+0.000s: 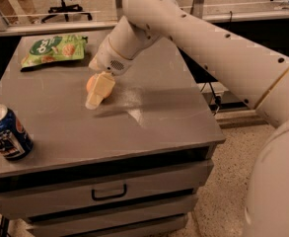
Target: Move orange near pepsi can
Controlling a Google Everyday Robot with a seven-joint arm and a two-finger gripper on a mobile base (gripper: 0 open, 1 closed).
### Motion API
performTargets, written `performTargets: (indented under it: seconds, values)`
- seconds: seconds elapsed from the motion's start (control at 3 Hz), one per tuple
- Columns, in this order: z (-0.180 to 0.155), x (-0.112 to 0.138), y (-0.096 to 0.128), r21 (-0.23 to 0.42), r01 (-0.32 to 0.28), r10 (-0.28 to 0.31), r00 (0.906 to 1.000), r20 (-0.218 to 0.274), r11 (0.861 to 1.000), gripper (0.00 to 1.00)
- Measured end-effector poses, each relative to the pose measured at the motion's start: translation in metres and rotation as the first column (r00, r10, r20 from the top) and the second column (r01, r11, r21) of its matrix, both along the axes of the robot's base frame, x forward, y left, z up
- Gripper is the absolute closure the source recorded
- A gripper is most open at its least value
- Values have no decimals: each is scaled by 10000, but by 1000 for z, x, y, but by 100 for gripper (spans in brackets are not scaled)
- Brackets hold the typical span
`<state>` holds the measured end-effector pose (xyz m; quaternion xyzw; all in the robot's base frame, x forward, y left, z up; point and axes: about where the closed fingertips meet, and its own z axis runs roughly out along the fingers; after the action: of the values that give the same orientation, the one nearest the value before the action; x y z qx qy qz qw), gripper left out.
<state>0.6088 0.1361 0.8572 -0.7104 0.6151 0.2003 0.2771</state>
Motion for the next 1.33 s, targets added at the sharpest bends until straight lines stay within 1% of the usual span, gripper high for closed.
performTargets:
  seconds: [0.33, 0.67, 1.0, 1.33]
  values:
    - [-8, -11, -3, -361, -92, 96, 9999, 89, 9993, 41]
    - [-5, -20, -13, -823, -130, 169, 9987, 472, 9965, 65]
    - [21, -41, -6, -361, -717, 739, 9952, 639, 9968, 95]
    - [37, -65, 14, 339, -1420, 1403, 9889, 486, 9893, 100]
